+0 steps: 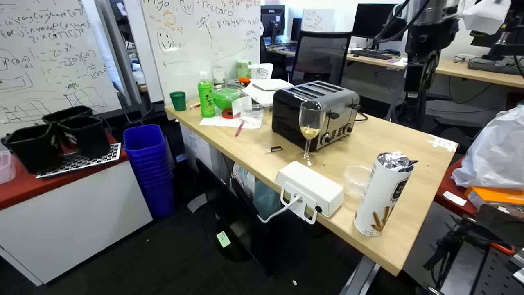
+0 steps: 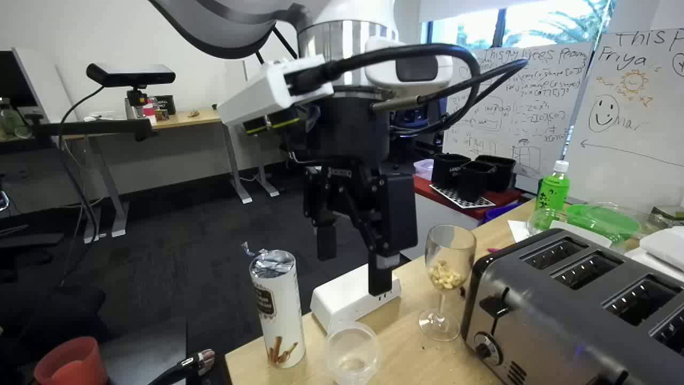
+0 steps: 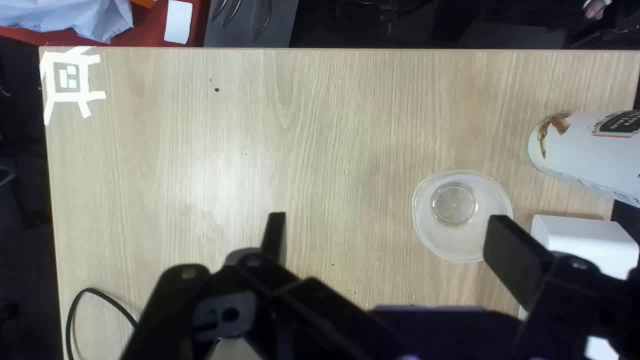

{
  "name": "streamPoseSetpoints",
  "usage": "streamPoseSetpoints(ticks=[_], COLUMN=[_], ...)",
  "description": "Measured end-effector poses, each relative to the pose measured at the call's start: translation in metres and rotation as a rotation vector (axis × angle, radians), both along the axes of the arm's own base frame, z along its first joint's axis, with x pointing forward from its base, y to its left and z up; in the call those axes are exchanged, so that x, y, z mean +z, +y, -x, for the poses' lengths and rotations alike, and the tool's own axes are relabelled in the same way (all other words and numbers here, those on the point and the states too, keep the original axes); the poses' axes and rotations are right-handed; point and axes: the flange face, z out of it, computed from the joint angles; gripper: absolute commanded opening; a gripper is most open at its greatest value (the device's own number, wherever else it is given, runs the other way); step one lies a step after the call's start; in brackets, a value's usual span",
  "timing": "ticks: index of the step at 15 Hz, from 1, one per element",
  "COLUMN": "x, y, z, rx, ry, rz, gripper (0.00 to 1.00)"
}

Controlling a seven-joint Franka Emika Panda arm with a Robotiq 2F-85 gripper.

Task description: Move the white container to the right side of the toaster

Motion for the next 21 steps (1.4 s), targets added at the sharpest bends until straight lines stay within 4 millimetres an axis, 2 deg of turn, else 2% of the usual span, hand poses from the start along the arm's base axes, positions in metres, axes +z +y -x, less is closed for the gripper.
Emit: streamPoseSetpoints(ticks=[4,11,15,19,21], x=[0.0,-0.012,-0.021,-0.017,-0.018], y=[0.002,0.023,0.041,0.059,0.061], z=[0.0,0.0,0.015,0.038,0.045], rx=[0.003,0.145,0.25,0.364,0.383], ry=[0.001,-0.038,-0.041,-0.042,-0.028], rz=[-0.002,-0.102,-0.182,-0.223,-0.203], gripper=[1.0,1.0,1.0,1.0,1.0])
